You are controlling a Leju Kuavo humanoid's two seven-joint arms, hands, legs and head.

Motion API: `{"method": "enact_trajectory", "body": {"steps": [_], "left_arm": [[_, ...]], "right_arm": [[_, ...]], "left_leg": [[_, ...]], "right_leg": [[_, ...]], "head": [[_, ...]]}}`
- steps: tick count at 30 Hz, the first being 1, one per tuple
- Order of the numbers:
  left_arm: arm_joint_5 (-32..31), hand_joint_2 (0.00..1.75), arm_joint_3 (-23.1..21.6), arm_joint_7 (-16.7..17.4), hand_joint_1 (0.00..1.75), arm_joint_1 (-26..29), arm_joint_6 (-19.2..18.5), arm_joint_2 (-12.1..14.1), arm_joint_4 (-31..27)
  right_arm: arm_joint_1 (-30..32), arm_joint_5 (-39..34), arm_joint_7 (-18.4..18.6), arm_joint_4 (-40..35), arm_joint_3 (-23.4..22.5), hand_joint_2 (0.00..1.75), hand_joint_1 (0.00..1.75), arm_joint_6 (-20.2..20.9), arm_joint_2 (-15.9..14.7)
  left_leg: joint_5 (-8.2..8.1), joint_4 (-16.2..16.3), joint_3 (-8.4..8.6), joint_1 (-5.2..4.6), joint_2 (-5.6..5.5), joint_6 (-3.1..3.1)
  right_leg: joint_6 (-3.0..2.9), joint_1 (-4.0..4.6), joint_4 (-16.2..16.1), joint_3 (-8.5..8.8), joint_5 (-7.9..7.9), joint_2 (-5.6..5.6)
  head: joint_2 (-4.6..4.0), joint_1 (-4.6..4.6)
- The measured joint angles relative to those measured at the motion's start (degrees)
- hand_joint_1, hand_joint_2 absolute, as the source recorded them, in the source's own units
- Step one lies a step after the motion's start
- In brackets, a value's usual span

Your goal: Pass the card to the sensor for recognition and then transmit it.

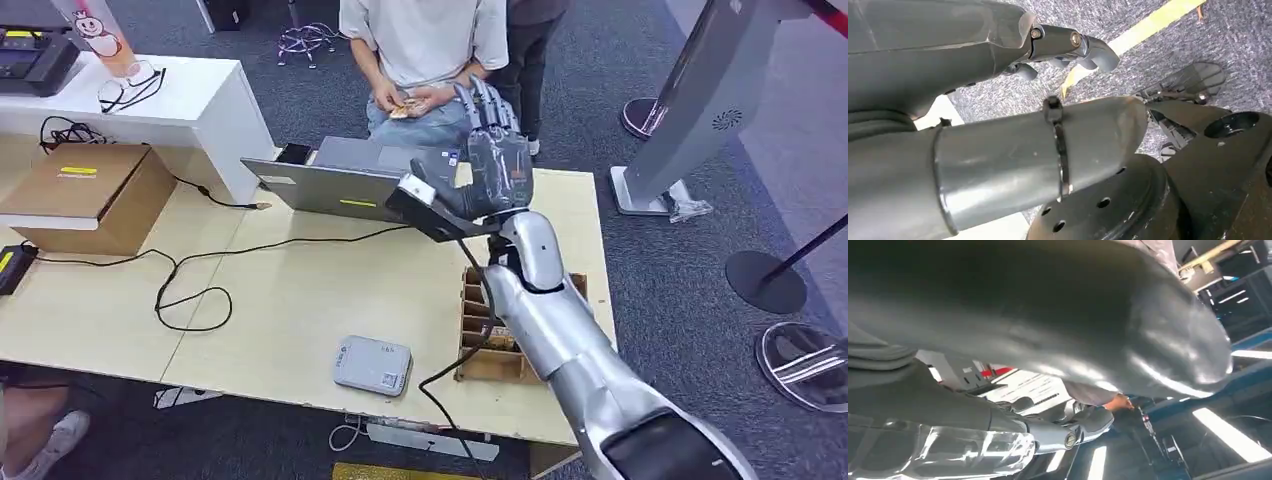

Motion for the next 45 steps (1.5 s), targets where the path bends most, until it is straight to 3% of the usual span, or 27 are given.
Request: {"method": "enact_trajectory", "body": {"steps": [14, 21, 22, 26, 45], "left_arm": [[1.44, 0.0, 0.04, -1.7, 0.0, 1.98, 1.11, 0.15, 0.0], [1.62, 0.0, 0.11, -1.88, 0.0, 2.38, 1.25, 0.13, 0.0], [2.03, 0.0, 0.22, -2.27, 0.0, 2.96, 1.55, 0.13, 0.0], [2.19, 0.0, 0.33, -2.43, 0.0, 3.25, 1.57, 0.11, 0.0], [1.73, 0.0, 1.71, -2.43, 0.0, 3.87, 1.4, -0.15, 0.0]], "right_arm": [[12.24, -5.07, -3.03, -16.95, 0.68, 0.0, 0.0, 1.03, -6.66], [14.17, -5.82, -3.85, -19.34, 0.7, 0.0, 0.0, 0.96, -7.89], [17.57, -8.13, -5.4, -23.42, 0.76, 0.0, 0.0, 0.64, -9.9], [20.61, -8.81, -5.9, -26.49, 0.76, 0.0, 0.0, 0.17, -11.23], [35.55, -6.73, -7.32, -38.22, -2.03, 0.0, 0.0, -0.52, -14.25]], "left_leg": [[-0.01, 0.0, -0.02, 0.0, -0.01, 0.0], [-0.01, 0.0, -0.02, 0.0, 0.0, 0.0], [-0.01, 0.0, -0.03, 0.0, -0.01, 0.0], [-0.03, 0.0, -0.03, 0.0, -0.01, 0.0], [-0.04, -0.01, -0.04, 0.0, -0.02, 0.01]], "right_leg": [[0.0, 0.0, -0.02, -0.02, -0.01, -0.01], [0.0, 0.0, -0.02, -0.01, 0.0, -0.01], [0.0, 0.0, -0.02, -0.01, -0.01, -0.02], [0.01, 0.0, -0.03, -0.02, -0.01, -0.01], [0.01, 0.0, -0.04, -0.02, -0.01, -0.03]], "head": [[0.0, 0.0], [0.0, 0.0], [0.0, 0.0], [0.0, 0.0], [0.0, 0.0]]}}
